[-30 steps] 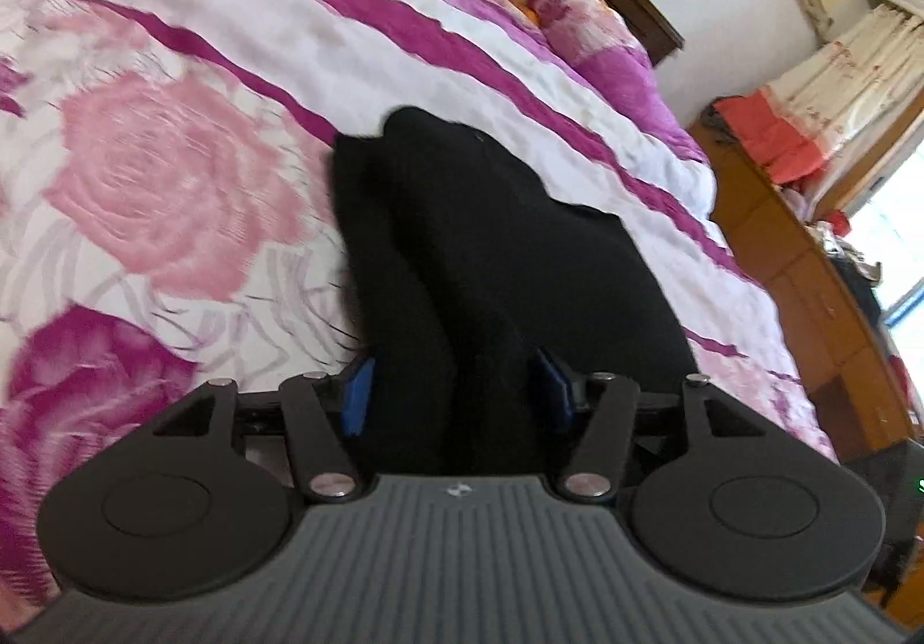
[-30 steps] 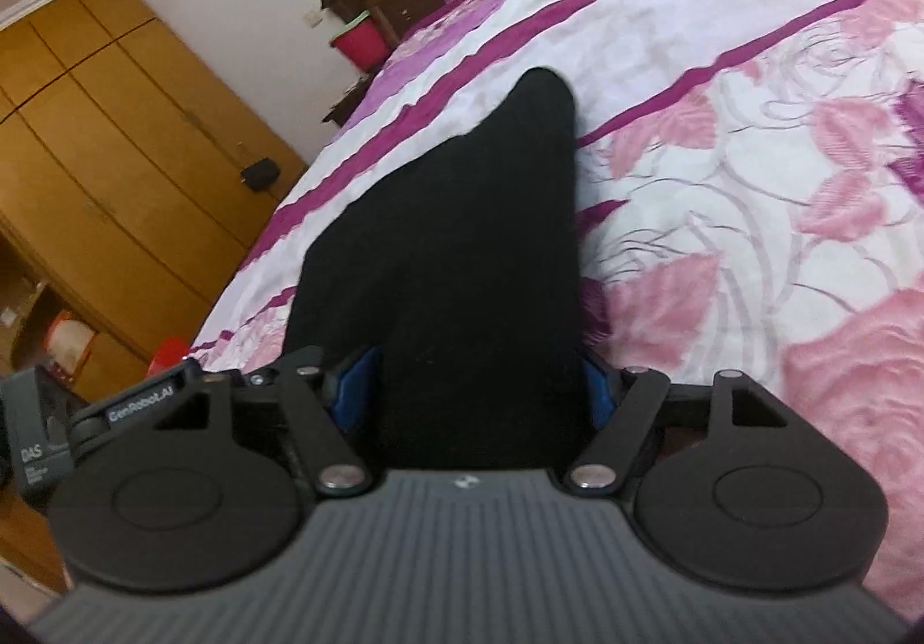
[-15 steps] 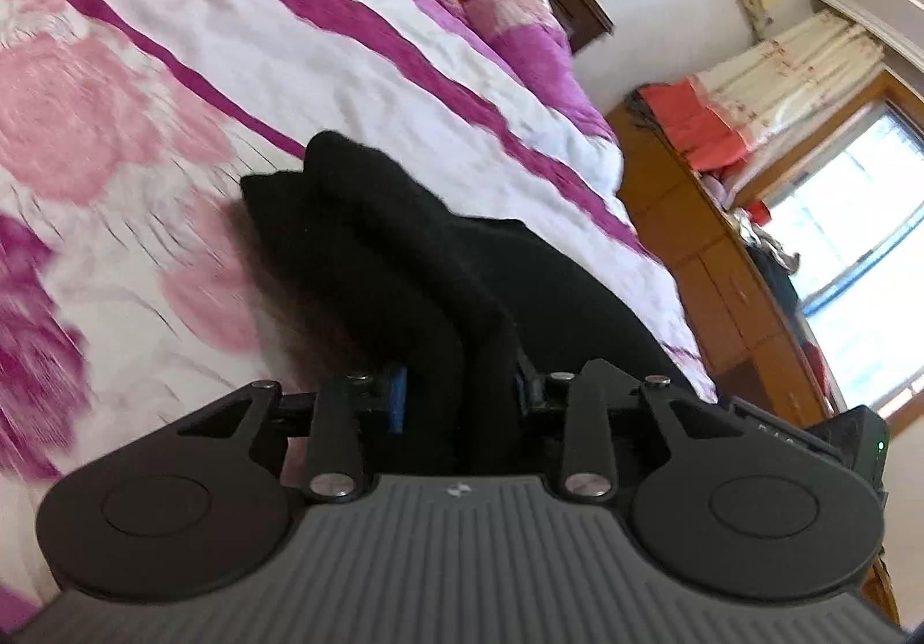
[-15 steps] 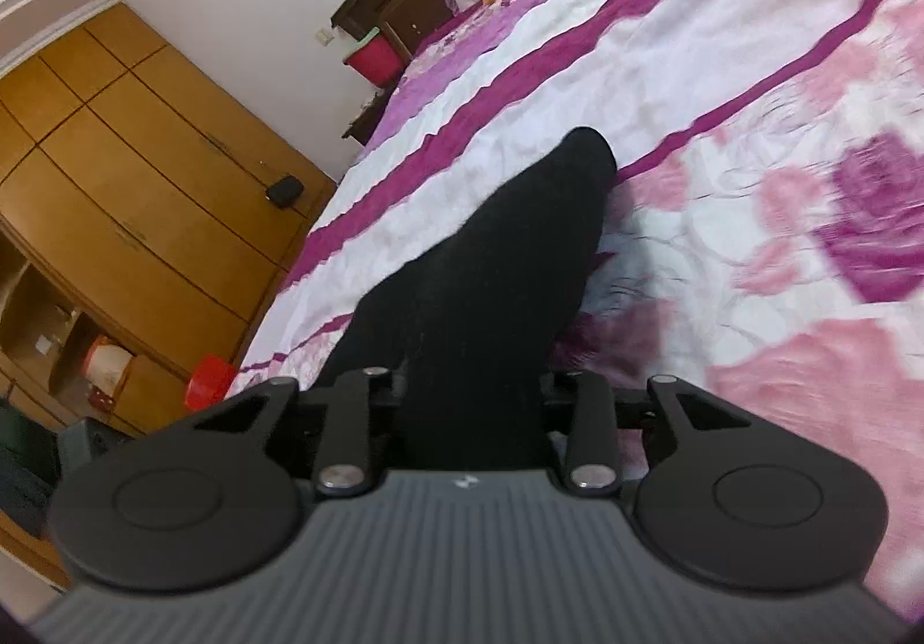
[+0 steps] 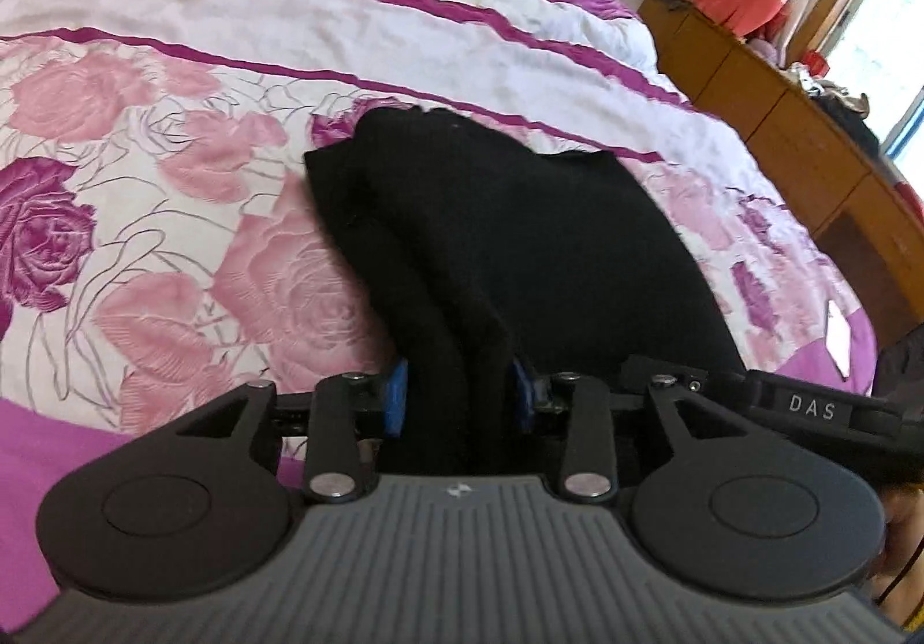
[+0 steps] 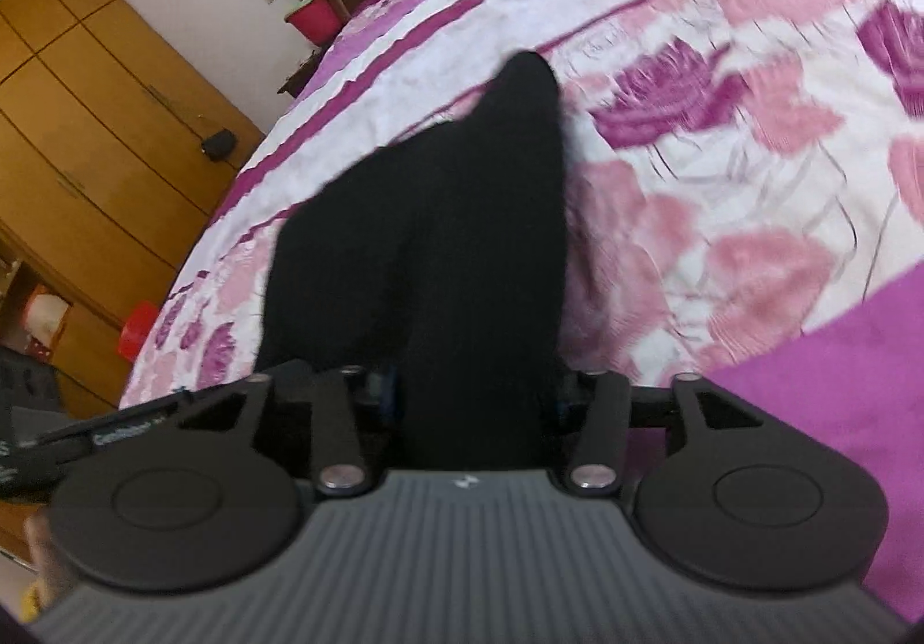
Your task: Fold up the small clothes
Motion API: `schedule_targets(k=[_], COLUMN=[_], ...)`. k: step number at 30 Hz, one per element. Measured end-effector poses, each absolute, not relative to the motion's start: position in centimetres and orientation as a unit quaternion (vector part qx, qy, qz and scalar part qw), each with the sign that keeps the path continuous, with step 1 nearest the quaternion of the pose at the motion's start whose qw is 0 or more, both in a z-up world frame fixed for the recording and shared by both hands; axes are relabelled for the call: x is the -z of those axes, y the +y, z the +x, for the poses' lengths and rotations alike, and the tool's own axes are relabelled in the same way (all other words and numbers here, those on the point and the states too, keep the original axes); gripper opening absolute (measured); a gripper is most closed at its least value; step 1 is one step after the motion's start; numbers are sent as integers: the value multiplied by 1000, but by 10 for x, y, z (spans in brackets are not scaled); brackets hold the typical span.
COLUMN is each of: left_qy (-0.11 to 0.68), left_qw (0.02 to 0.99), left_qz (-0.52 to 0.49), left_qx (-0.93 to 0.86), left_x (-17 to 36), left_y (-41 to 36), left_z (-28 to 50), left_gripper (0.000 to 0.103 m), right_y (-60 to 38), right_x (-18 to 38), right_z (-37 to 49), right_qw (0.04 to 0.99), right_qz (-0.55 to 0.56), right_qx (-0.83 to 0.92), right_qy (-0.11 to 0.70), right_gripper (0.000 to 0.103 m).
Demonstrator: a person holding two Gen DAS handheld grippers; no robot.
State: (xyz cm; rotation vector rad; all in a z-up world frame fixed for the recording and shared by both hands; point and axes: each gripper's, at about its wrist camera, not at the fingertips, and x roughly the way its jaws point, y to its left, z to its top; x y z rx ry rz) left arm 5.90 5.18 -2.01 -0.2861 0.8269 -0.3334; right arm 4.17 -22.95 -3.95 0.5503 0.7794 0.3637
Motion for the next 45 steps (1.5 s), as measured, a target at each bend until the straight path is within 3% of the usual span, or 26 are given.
schedule_targets(k=[11,19,20,23,26,30,35,40,43,45], left_qy=[357,265,259,260,283,295,300,304,314,316], left_qw=[925,957,959,959,956,954,952,950,946,946], left_qz=[-69,-36,-40,-29,17,18,6,-21,-37,-45], left_qx=[111,107,112,111,80,51,55,64,68,67], left_x=[1,-33,-32,-21,2,29,26,7,-6,-15], left_y=[39,20,18,6,-4,11,20,24,27,28], left_z=[41,59,63,71,79,91,93,75,57,42], left_gripper=[51,51,51,50,44,44,44,44,45,46], right_y=[-238,-241,-239,-226,-210,-190,-186,-195,-200,-200], right_x=[23,-11,-11,-2,13,20,22,6,-6,-13], right_z=[15,15,20,41,53,54,59,45,30,17], right_qw=[898,940,943,947,948,953,955,953,951,950], right_qz=[226,179,171,135,118,88,78,104,106,105], right_qx=[-170,-144,-137,-131,-120,-123,-118,-116,-134,-144], right_qy=[338,252,250,261,270,262,260,260,259,257], right_gripper=[56,56,54,33,34,34,34,35,48,63])
